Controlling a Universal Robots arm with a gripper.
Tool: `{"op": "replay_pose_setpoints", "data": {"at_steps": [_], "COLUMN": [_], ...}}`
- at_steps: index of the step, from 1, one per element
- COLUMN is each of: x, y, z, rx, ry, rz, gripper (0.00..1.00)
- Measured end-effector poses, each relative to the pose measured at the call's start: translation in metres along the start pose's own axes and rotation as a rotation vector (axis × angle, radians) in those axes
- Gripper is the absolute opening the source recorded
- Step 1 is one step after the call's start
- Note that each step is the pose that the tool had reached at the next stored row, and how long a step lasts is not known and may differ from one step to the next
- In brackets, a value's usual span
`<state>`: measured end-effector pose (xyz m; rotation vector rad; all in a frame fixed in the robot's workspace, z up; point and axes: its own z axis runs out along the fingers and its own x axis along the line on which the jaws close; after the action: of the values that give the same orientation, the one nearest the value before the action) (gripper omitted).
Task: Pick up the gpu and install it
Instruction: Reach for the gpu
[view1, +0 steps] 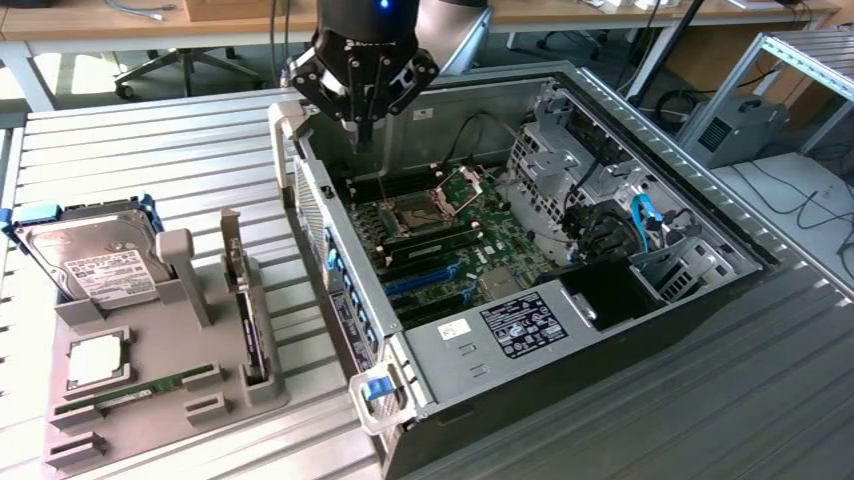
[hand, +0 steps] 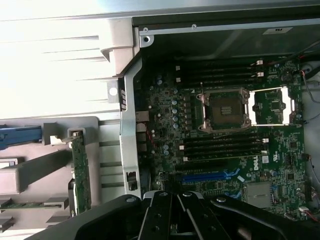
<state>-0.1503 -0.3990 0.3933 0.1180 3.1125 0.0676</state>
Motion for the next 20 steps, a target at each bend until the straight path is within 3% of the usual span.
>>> {"op": "replay_pose_setpoints", "data": {"at_steps": [20], "x": [0.0056], "y": [-0.0004], "z": [-0.0002], "rx": [0.0], "ry": [0.0], "rz": [0.0], "gripper": [0.11]}}
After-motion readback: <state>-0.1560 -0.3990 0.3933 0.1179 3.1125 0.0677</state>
